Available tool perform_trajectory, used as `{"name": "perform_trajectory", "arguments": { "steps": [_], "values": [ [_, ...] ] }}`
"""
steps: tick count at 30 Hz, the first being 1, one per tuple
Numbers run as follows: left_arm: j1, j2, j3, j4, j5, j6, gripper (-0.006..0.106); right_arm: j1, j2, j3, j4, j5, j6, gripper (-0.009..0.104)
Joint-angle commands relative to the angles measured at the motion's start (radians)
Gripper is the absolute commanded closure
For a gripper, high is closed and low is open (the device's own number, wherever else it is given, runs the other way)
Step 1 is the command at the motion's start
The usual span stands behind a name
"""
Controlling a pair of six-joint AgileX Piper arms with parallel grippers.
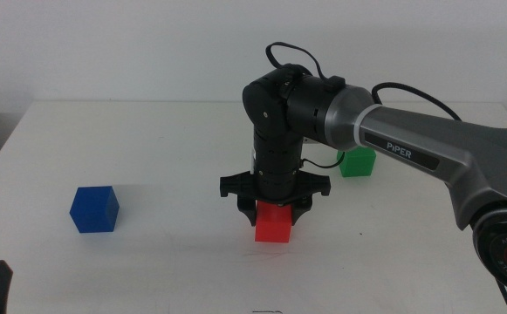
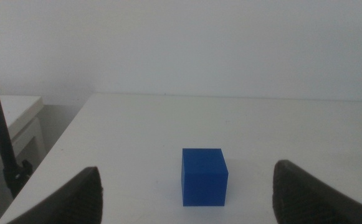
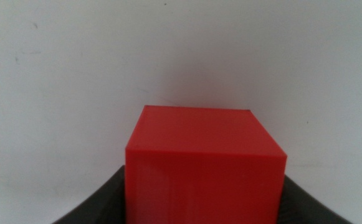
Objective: Stack red cubes first, then green, then blue cubes in a specific spot.
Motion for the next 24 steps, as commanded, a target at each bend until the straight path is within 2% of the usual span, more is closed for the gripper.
{"name": "perform_trajectory", "arguments": {
  "steps": [1,12,13,14,15,17,18,24],
  "values": [
    [-0.006,-0.020,-0.003,-0.006,-0.085,-0.009,0.007,0.002,-0.057,-0.032,-0.016,0.025,-0.001,0.096],
    [-0.006,-0.020,-0.003,-0.006,-0.085,-0.009,0.007,0.012,-0.023,-0.032,-0.014,0.025,0.001,0.096],
    [-0.006,-0.020,-0.003,-0.006,-0.085,-0.009,0.007,0.012,-0.023,-0.032,-0.018,0.025,0.004,0.084],
    [-0.006,-0.020,-0.003,-0.006,-0.085,-0.009,0.007,0.012,-0.023,-0.032,-0.018,0.024,0.005,0.080],
    [-0.006,-0.020,-0.003,-0.006,-0.085,-0.009,0.007,0.012,-0.023,-0.032,-0.018,0.021,0.014,0.066],
    [-0.006,-0.020,-0.003,-0.006,-0.085,-0.009,0.007,0.012,-0.023,-0.032,-0.019,0.021,0.013,0.054],
    [-0.006,-0.020,-0.003,-0.006,-0.085,-0.009,0.007,0.012,-0.023,-0.033,-0.032,0.021,0.014,0.041],
    [-0.006,-0.020,-0.003,-0.006,-0.085,-0.009,0.007,0.012,-0.069,-0.061,-0.054,0.045,0.002,0.012]
  ]
}}
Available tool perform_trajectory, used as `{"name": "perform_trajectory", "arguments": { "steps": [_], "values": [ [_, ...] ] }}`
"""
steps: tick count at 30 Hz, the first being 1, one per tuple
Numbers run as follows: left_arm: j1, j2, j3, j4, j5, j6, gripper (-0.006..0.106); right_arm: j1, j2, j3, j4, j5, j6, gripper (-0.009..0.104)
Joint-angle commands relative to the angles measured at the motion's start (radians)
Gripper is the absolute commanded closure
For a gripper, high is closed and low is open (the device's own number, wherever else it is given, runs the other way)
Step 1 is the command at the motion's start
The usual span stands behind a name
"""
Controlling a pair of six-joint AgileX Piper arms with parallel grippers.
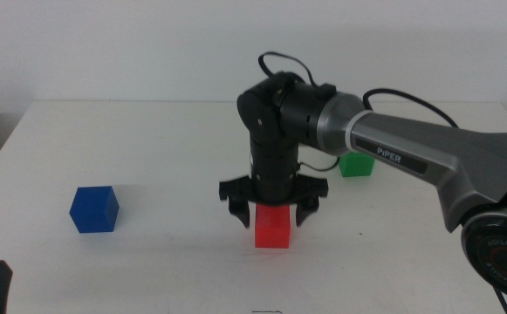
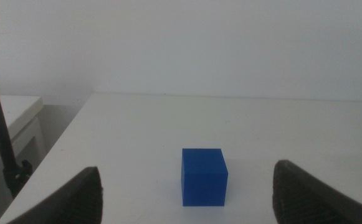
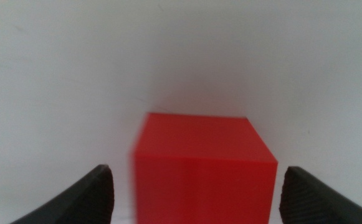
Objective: Stack red cubes first, then green, then blue cubes in a specific spot.
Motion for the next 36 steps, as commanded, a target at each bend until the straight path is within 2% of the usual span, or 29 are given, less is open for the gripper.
{"name": "perform_trajectory", "arguments": {
  "steps": [1,9,15,21,27,36],
  "values": [
    [-0.006,-0.020,-0.003,-0.006,-0.085,-0.009,0.007,0.003,-0.111,-0.063,-0.037,0.054,-0.025,0.010],
    [-0.006,-0.020,-0.003,-0.006,-0.085,-0.009,0.007,-0.023,-0.206,-0.259,-0.157,0.079,-0.136,0.008],
    [-0.006,-0.020,-0.003,-0.006,-0.085,-0.009,0.007,-0.126,-0.204,-0.309,-0.161,0.079,-0.255,0.008],
    [-0.006,-0.020,-0.003,-0.006,-0.085,-0.009,0.007,-0.255,-0.192,-0.309,-0.155,0.076,-0.354,0.008],
    [-0.006,-0.020,-0.003,-0.006,-0.085,-0.009,0.007,-0.363,-0.155,-0.309,-0.114,0.076,-0.412,0.008],
    [-0.006,-0.020,-0.003,-0.006,-0.085,-0.009,0.007,-0.399,-0.069,-0.309,-0.040,0.071,-0.496,0.008]
  ]
}}
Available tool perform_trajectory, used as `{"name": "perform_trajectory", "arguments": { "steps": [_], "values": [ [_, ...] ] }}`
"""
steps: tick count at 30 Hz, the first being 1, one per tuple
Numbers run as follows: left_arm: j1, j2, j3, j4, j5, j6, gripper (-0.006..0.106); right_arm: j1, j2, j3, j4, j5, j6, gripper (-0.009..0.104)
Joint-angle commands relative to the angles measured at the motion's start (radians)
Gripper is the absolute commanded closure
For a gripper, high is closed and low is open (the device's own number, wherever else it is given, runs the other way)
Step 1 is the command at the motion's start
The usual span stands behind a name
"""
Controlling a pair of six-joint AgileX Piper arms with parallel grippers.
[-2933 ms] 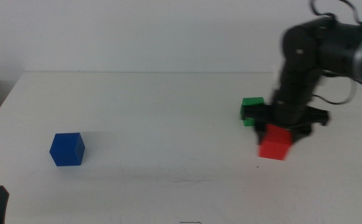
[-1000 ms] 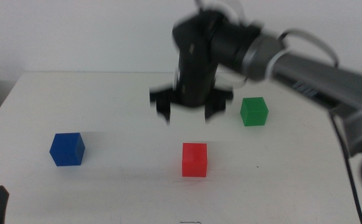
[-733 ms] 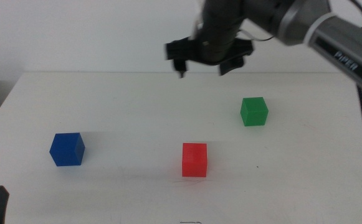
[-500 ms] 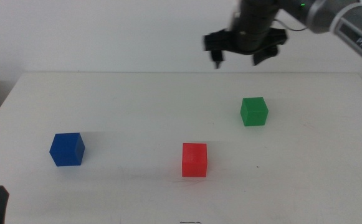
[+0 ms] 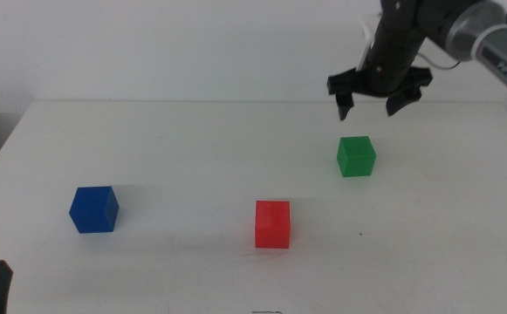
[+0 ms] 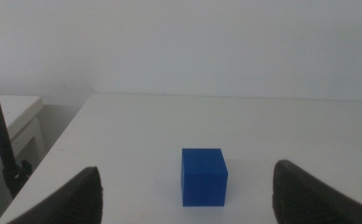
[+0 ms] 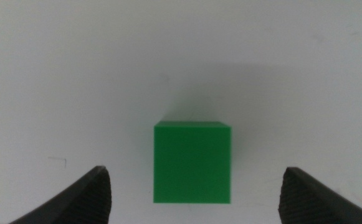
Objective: Stack red cubes first, then green, then blue cubes in a specific spot.
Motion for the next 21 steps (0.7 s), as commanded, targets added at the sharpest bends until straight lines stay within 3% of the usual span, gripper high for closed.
{"name": "perform_trajectory", "arguments": {
  "steps": [1,21],
  "values": [
    [-0.006,-0.020,-0.003,-0.006,-0.085,-0.009,0.007,-0.008,-0.049,-0.035,0.000,0.048,-0.026,0.008],
    [-0.006,-0.020,-0.003,-0.006,-0.085,-0.009,0.007,-0.017,0.069,-0.032,0.004,0.049,-0.025,0.008]
  ]
}}
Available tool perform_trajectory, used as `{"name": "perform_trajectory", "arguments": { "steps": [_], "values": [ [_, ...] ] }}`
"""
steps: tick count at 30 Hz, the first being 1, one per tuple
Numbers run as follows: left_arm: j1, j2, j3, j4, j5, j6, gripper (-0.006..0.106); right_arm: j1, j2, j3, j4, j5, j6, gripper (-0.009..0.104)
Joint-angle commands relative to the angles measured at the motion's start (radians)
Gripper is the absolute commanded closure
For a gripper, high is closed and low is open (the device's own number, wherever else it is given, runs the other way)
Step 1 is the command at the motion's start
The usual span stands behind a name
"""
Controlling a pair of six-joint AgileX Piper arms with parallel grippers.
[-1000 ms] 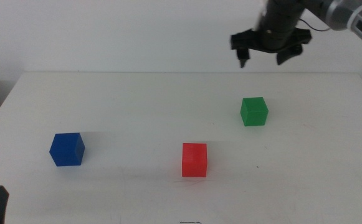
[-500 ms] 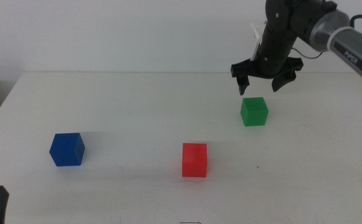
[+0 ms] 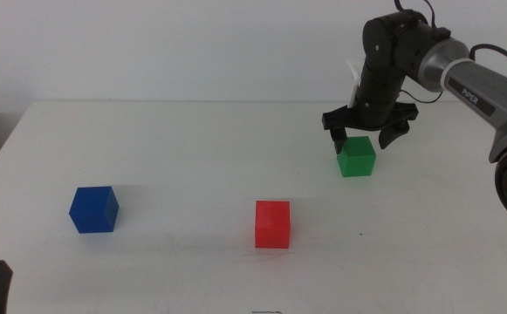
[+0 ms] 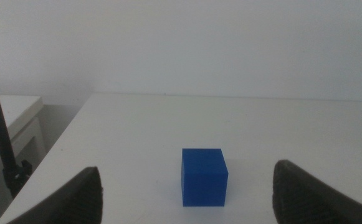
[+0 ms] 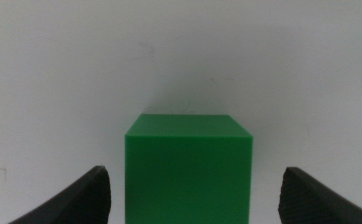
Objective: Stack red cubes first, then green, then blue cubes in a specific spot.
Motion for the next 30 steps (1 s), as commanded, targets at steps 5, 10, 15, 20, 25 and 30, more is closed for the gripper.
{"name": "perform_trajectory", "arguments": {
  "steps": [5,10,15,20,25,30],
  "values": [
    [-0.006,-0.020,-0.003,-0.006,-0.085,-0.009,0.007,-0.008,-0.038,-0.032,-0.013,0.049,-0.007,0.008],
    [-0.006,-0.020,-0.003,-0.006,-0.085,-0.009,0.007,-0.008,-0.014,-0.032,-0.013,0.033,-0.007,0.011],
    [-0.006,-0.020,-0.003,-0.006,-0.085,-0.009,0.007,-0.007,-0.003,-0.032,-0.017,0.024,-0.007,0.034],
    [-0.006,-0.020,-0.003,-0.006,-0.085,-0.009,0.007,-0.007,-0.008,-0.032,-0.034,0.033,-0.006,0.089],
    [-0.006,-0.020,-0.003,-0.006,-0.085,-0.009,0.007,0.006,-0.066,-0.030,-0.038,0.061,0.005,0.096],
    [-0.006,-0.020,-0.003,-0.006,-0.085,-0.009,0.007,0.066,-0.175,0.053,-0.053,0.061,0.066,0.096]
  ]
}}
